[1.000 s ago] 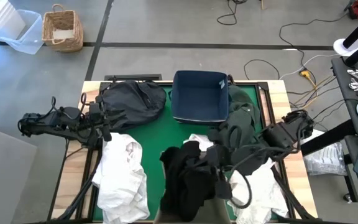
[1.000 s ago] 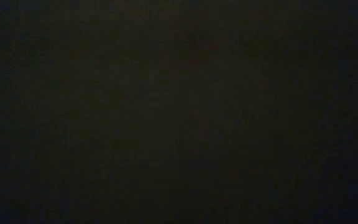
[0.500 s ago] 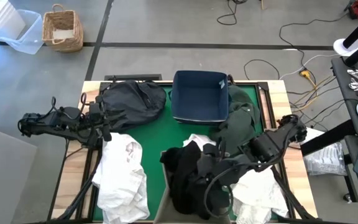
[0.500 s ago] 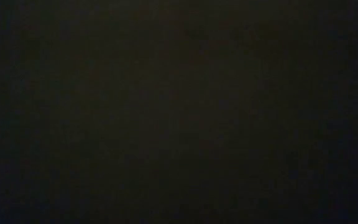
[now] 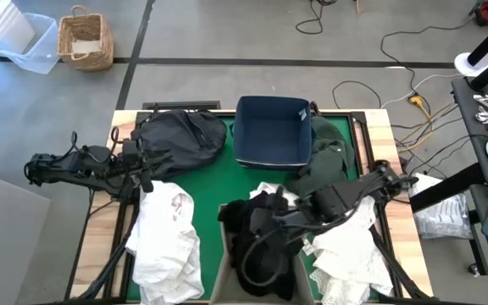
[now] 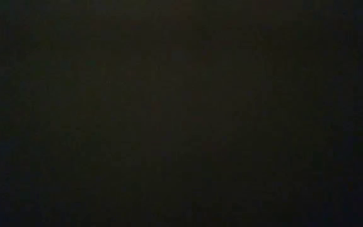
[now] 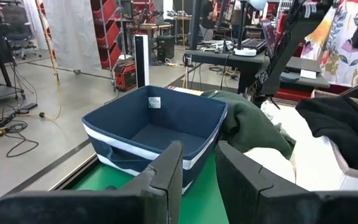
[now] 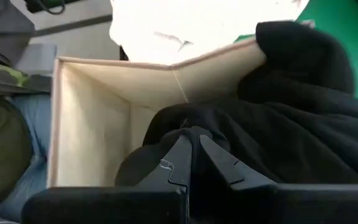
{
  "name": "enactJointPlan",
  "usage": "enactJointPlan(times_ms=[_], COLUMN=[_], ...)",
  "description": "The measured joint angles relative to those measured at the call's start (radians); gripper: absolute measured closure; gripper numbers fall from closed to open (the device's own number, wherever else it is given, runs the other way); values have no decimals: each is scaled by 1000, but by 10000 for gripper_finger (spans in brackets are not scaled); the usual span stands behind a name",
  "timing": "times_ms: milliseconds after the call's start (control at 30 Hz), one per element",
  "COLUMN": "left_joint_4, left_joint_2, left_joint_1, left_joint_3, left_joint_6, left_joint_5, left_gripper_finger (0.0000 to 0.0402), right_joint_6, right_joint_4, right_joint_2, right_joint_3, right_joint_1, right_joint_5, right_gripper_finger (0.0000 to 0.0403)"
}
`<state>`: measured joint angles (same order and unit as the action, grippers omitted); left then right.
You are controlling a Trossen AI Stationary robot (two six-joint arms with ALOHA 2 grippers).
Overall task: Sort clothes
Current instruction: Put the black shirt into the white laundry bin
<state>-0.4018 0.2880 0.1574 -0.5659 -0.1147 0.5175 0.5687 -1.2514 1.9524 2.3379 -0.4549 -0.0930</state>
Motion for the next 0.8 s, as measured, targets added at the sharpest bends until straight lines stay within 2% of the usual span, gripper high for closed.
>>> enactJointPlan(times_ms=[333, 433, 567, 800], left_joint_4=[-2, -5, -3, -2], left_joint_2=[30, 42, 57, 71], left_joint_1=[0, 0, 0, 0], left_joint_3=[0, -3, -6, -7], left_joint_6=[1, 1, 1, 11], left_joint_5=[0, 0, 0, -1], left_gripper_finger=[325, 325, 325, 325], right_joint_6=[6, -1, -3, -2], right_joint_4=[0, 0, 0, -2], right_joint_2=[125, 149, 159, 147], right_joint_3=[0, 0, 0, 7], right_joint_1=[61, 67, 68, 68], right_joint_5=[128, 160, 175, 176], right_gripper_finger=[390, 378, 337, 237])
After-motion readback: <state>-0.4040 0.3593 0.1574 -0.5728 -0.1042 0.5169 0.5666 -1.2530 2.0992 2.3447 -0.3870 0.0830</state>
